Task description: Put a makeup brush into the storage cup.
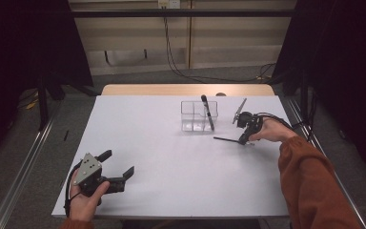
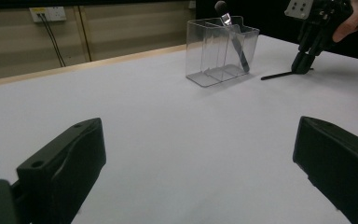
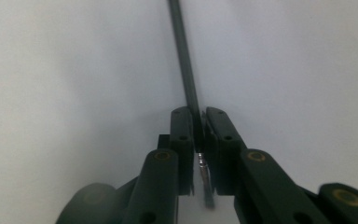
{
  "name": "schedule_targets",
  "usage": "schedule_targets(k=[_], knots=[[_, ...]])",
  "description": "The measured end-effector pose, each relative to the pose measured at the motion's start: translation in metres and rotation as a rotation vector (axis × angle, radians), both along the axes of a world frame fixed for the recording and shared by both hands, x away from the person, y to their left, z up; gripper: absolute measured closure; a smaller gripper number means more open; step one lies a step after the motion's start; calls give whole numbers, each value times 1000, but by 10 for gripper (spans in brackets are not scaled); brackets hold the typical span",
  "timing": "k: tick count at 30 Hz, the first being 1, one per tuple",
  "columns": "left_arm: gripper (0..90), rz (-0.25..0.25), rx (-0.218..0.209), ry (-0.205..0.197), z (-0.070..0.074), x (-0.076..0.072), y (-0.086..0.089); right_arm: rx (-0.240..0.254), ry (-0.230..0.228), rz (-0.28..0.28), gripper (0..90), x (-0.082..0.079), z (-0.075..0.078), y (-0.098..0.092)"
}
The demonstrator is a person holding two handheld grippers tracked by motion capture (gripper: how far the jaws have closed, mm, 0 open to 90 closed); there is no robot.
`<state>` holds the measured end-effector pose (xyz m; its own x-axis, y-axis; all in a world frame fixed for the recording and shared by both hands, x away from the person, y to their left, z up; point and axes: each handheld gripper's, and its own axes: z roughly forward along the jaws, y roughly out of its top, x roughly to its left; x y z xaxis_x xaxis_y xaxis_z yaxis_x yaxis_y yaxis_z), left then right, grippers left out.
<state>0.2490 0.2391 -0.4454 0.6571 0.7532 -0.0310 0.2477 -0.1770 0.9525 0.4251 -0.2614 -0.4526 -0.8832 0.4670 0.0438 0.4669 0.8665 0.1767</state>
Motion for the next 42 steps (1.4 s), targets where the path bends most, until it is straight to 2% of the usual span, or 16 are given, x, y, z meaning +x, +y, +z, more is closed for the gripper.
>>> schedule_targets(k=[4,11,22,26,30,42], knots=[[24,0,0,1,0,0,0,15,6,8,868,0,-1,-2],[24,-2,4,1,0,0,0,6,-1,17,868,-1,0,-1],[24,-1,2,0,0,0,0,31,-6,2,869,-4,3,-4],[24,0,3,-1,0,0,0,77,-22,-11,869,-6,10,-7],[24,3,1,-1,0,0,0,95,-33,-18,869,-9,13,-8],[24,6,6,-1,0,0,0,232,-82,-59,868,-22,17,-21]])
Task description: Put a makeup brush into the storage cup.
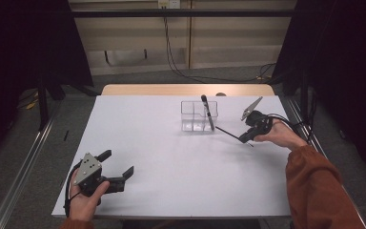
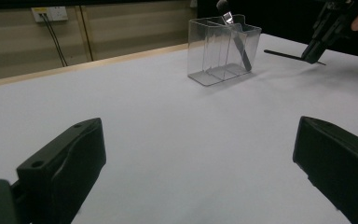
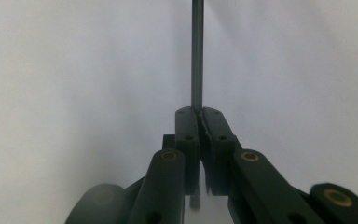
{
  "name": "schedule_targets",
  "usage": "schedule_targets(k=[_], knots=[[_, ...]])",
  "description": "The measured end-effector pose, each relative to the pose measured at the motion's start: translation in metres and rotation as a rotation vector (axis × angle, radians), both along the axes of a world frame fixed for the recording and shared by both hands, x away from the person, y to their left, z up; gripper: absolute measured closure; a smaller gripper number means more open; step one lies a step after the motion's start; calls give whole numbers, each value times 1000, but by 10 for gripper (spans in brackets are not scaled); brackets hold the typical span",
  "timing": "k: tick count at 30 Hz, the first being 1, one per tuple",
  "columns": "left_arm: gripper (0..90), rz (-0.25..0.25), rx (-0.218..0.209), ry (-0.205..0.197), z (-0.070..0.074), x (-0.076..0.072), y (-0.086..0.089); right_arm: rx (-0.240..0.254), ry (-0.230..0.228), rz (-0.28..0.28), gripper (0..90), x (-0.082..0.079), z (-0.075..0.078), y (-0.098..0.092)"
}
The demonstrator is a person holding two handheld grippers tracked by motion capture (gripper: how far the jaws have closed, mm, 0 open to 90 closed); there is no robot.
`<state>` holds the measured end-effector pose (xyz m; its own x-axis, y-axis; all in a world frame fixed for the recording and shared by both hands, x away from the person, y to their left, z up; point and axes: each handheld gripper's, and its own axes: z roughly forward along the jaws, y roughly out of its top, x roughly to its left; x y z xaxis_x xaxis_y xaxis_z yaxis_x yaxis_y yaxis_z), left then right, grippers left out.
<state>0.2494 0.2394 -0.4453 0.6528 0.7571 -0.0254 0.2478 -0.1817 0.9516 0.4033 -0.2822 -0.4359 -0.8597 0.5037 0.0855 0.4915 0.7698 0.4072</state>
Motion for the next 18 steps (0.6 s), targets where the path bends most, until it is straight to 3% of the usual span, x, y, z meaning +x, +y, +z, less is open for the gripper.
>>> schedule_targets(k=[10,13,18], knots=[[25,1,1,-1,0,0,0,174,-71,-42,868,-10,8,-7],[24,4,3,1,0,0,0,193,-98,-52,868,-14,5,-5],[24,9,1,0,0,0,1,271,-138,-84,868,-19,5,-7]])
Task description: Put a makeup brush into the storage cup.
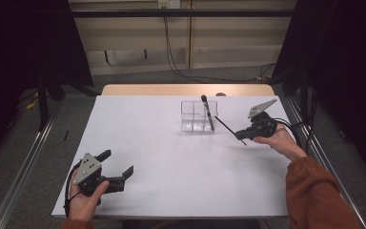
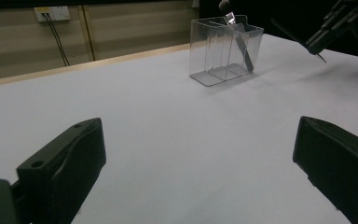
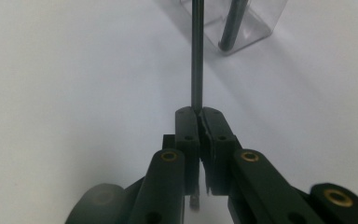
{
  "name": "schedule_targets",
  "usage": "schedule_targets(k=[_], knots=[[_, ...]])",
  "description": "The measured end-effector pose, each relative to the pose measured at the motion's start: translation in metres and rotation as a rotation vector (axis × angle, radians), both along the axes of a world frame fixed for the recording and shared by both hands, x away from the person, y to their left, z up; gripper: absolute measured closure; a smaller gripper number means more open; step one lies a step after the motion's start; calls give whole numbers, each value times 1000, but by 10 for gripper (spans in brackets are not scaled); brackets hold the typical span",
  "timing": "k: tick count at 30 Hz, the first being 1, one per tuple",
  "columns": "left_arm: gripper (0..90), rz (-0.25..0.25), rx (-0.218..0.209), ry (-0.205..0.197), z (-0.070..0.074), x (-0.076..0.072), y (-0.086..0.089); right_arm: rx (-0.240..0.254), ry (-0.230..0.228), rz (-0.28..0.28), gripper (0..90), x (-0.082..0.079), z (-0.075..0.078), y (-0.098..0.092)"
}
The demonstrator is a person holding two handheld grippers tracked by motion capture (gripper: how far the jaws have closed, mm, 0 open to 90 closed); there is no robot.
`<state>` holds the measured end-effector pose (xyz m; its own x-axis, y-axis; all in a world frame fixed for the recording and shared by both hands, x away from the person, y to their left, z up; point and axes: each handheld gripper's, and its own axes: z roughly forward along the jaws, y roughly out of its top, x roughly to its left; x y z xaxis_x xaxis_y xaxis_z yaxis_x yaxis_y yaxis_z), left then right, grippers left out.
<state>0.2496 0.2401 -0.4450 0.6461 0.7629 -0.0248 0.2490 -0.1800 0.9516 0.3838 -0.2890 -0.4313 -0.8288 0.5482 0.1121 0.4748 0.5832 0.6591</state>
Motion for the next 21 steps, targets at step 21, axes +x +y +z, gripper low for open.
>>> schedule_targets(k=[21], knots=[[24,-30,-25,3,5,-4,-6,239,-131,-153,868,-23,3,3]])
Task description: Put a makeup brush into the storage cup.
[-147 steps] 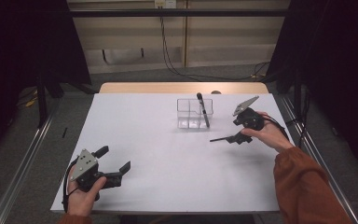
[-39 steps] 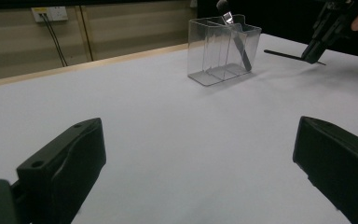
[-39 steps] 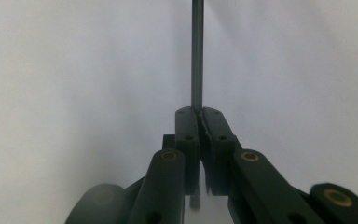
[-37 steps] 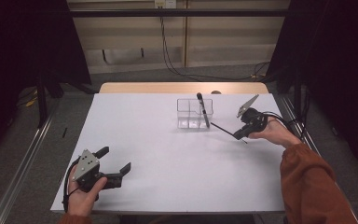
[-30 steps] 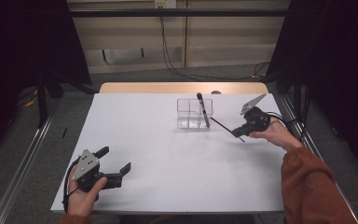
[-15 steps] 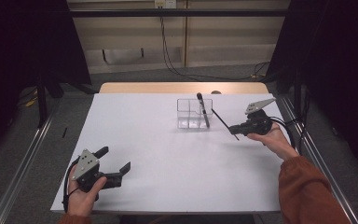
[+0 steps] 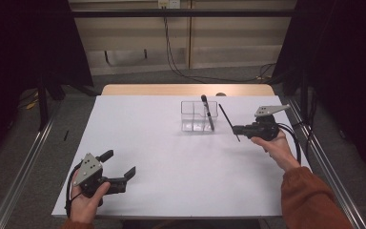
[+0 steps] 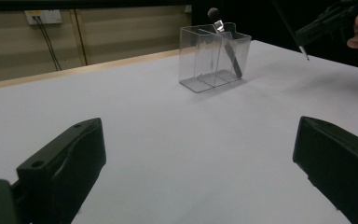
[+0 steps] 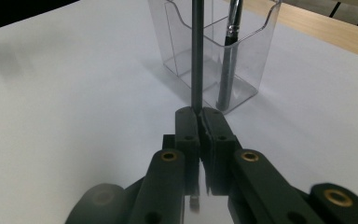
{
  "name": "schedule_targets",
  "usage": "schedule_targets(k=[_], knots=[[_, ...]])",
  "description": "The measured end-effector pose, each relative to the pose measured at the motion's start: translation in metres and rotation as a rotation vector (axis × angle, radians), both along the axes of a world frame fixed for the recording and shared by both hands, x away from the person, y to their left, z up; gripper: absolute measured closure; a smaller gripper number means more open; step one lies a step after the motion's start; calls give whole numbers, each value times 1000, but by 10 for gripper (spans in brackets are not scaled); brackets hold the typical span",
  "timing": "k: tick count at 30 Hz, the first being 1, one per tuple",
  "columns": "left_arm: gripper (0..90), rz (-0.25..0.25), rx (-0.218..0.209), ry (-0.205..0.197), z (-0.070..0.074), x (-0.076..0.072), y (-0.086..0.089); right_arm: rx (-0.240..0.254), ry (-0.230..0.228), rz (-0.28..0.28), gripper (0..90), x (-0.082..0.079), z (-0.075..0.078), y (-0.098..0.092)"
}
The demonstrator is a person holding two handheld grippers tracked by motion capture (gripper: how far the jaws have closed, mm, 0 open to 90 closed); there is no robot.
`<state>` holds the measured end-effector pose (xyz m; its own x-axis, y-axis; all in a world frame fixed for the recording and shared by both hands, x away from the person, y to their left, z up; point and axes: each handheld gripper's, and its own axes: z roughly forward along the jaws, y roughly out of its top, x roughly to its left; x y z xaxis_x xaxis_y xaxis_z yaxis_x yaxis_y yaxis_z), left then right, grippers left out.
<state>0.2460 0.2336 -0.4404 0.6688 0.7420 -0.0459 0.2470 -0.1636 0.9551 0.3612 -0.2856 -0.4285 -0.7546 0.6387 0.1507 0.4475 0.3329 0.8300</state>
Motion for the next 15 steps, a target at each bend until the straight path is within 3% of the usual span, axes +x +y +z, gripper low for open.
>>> schedule_targets(k=[10,15], knots=[[25,0,-4,7,0,3,-1,79,14,32,868,-12,-3,12],[25,-9,0,8,0,4,-4,88,21,54,868,-19,-5,20]])
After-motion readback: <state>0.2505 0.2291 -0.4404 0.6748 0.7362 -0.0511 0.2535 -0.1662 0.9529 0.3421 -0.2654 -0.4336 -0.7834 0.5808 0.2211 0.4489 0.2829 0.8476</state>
